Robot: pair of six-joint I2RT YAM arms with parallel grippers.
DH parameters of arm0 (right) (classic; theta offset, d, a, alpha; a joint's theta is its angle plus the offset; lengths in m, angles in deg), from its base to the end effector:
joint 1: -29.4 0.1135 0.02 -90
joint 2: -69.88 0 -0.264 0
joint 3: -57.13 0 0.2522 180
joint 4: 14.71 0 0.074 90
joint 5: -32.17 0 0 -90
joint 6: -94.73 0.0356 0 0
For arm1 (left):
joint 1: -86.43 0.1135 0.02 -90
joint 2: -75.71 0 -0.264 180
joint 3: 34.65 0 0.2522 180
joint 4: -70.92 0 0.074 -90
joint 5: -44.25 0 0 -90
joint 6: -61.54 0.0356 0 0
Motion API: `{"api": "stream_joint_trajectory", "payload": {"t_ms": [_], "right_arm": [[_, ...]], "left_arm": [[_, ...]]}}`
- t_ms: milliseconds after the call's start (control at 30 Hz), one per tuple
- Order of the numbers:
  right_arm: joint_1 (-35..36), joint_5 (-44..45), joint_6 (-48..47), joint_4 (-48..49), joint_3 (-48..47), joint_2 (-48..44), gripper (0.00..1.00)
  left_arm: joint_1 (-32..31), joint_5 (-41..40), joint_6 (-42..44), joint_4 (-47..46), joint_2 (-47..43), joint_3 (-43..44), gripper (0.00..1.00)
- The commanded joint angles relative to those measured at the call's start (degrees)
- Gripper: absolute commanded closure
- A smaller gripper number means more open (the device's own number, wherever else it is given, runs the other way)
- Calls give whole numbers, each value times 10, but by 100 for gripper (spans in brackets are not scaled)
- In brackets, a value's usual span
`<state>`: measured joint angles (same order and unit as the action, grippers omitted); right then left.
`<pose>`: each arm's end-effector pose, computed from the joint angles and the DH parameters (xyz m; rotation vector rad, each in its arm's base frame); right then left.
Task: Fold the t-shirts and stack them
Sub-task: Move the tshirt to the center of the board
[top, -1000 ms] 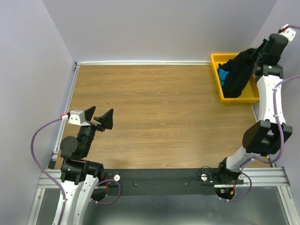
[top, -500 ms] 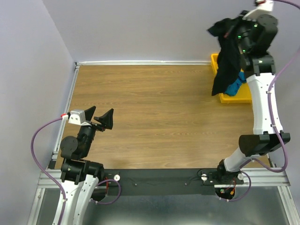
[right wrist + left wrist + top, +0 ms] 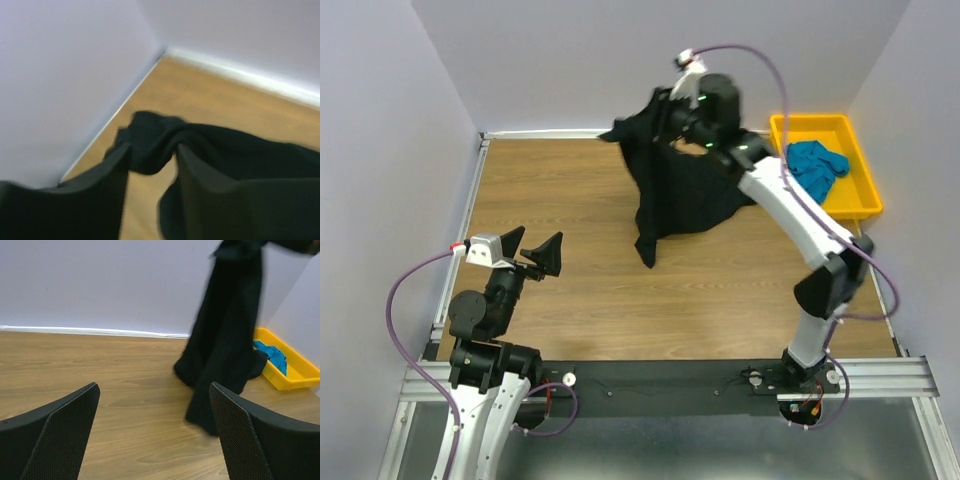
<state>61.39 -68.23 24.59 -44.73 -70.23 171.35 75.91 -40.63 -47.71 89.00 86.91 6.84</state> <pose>0.3427 0.2217 0.4745 -0.3234 1.6787 0.8324 0.0838 -0.0188 0.3151 -0.0286 1.3756 -0.4968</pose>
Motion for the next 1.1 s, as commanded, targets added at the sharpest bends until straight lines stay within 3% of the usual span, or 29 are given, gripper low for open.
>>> {"api": "stream_joint_trajectory", "payload": {"t_ms": [0,100,167,333,633,767,967,1067], "right_arm": [[68,-88,69,2,35,81,39],[135,-105,65,-2,38,126,29],[139,-89,66,-4,50,129,28],[128,54,5,-37,154,81,27],[-15,100,23,-41,359,-10,28],[-82,115,11,-41,389,-22,28],[-119,136,5,-41,406,-10,28],[-151,107,20,-41,408,4,28]], "left_arm": [[0,11,9,-7,-1,-1,2],[0,10,7,-7,3,-1,2],[0,6,5,-7,6,-1,2],[0,-6,-9,-18,42,-4,2],[-1,37,-62,-57,160,-16,1],[-1,59,-74,-78,217,-20,1],[-2,92,-124,-121,310,-17,1],[-5,124,-146,-140,374,-9,1]]}}
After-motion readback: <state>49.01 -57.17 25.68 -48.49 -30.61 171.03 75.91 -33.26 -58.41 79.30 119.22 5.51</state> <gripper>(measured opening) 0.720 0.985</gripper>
